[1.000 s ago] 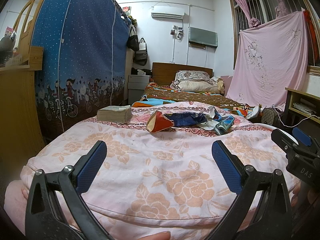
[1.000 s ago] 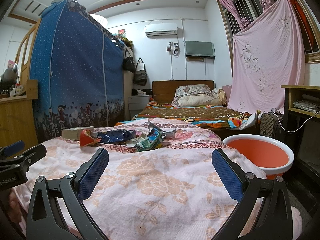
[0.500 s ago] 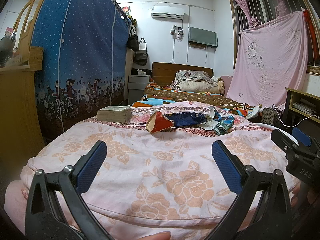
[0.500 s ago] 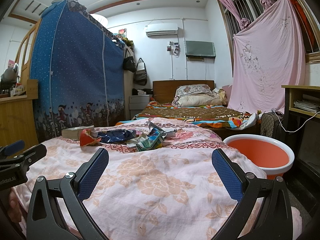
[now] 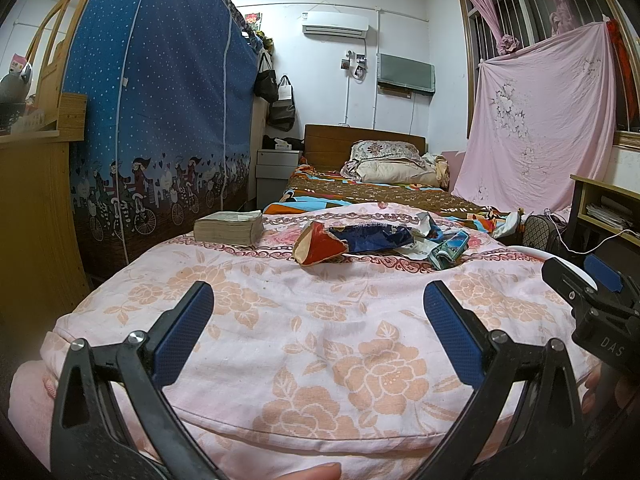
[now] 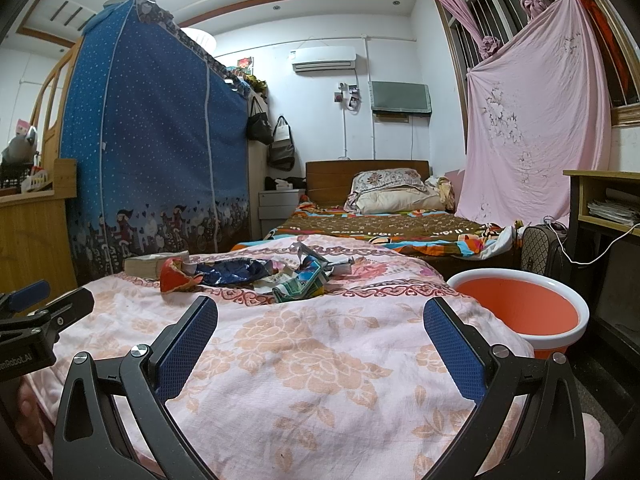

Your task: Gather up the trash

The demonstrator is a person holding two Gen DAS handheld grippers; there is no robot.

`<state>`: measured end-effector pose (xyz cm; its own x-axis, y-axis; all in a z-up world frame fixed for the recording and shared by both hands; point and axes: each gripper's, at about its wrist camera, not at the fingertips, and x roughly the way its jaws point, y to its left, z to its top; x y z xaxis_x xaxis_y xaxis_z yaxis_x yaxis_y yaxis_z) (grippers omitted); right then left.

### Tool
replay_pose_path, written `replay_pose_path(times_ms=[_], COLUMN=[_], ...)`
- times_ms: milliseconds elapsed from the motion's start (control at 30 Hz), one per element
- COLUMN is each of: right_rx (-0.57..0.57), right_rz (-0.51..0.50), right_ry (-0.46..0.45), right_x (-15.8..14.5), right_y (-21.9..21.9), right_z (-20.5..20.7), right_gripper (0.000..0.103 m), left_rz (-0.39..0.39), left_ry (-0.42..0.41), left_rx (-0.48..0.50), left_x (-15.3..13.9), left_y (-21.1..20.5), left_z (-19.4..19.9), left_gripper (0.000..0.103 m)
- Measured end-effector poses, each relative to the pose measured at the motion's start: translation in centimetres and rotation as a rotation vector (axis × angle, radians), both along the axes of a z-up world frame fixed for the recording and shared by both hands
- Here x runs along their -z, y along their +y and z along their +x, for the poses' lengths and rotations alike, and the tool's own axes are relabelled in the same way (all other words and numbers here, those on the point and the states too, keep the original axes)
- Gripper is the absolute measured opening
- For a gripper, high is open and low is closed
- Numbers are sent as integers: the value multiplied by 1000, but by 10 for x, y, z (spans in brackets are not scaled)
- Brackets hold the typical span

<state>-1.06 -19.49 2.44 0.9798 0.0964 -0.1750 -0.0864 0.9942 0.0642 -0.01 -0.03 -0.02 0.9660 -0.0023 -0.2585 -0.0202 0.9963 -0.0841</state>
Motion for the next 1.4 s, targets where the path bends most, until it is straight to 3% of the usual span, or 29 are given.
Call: replay_pose_path(times_ms=[933, 1200, 1400], right_rx=[-12, -35, -60], right_rz=[13, -25, -69], right_ry=[2, -61, -158], right_x=[-4, -34, -65], right_y=[0, 0, 0], right_z=[7, 22, 44], right_gripper=[103, 103, 103], left_rz=[-4, 21, 34], left_ry=[-12, -80, -148], left_rx=[4, 7, 1], left_x=[-4, -33, -57], left_y=[2, 0, 2], left_z=[4, 29, 47], left_gripper=[92, 92, 92])
